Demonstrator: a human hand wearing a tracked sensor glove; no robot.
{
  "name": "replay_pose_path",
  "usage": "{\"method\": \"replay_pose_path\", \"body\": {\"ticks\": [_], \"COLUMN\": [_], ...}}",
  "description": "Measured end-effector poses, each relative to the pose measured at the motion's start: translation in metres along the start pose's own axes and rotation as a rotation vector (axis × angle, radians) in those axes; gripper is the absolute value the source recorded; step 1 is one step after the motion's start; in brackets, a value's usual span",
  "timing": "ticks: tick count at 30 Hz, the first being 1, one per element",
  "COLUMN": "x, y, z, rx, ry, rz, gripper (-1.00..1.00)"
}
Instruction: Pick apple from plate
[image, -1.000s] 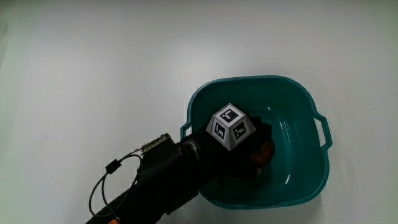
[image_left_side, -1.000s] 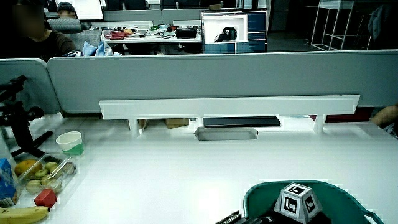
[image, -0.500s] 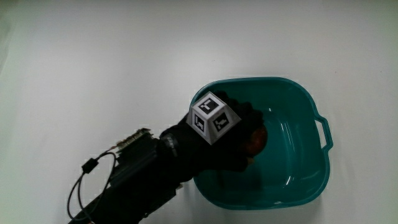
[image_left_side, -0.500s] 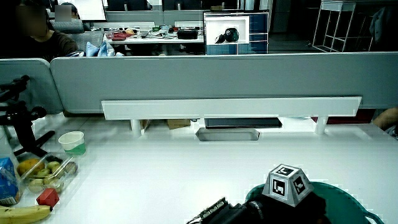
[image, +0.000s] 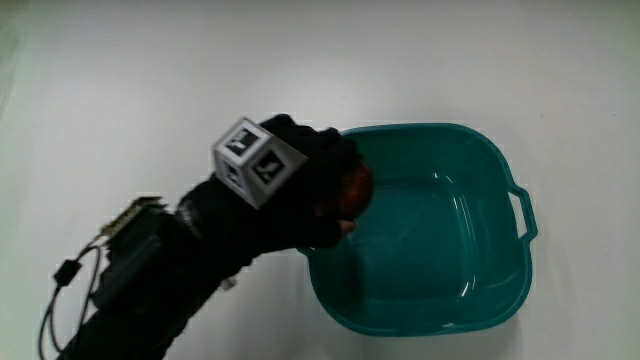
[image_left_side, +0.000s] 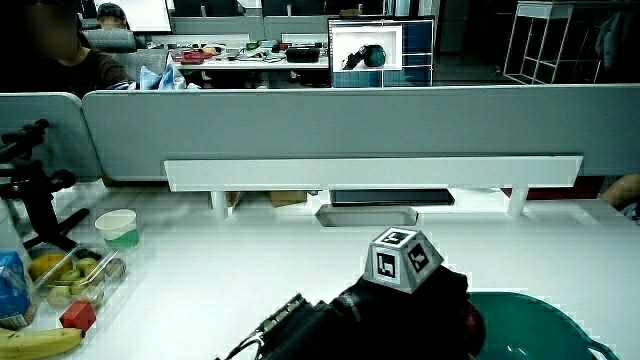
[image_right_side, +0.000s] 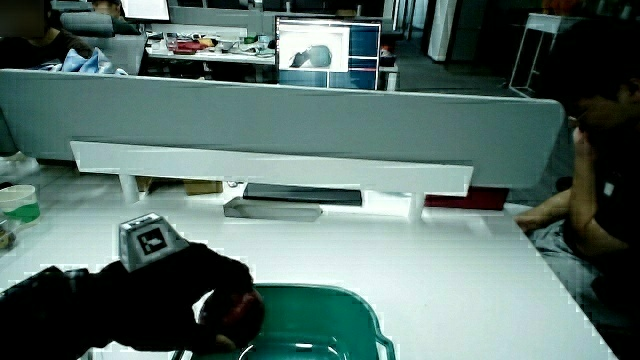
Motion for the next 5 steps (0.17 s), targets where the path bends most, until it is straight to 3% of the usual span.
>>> {"method": "replay_pose_path", "body": {"ticks": [2,3,4,5], "x": [0.000,0.002,-0.006,-0.006], "y": [-0.008,-0.013,-0.015,-0.018], "z": [0.015,0.026,0.024,0.030], "rx": [-0.003,0.015,0.040,0.051], "ry": [0.117,0.180,0.081,0.068], "rz": [0.023,0.066,-0.010,-0.039], "gripper": [1.00,1.00,1.00,1.00]}}
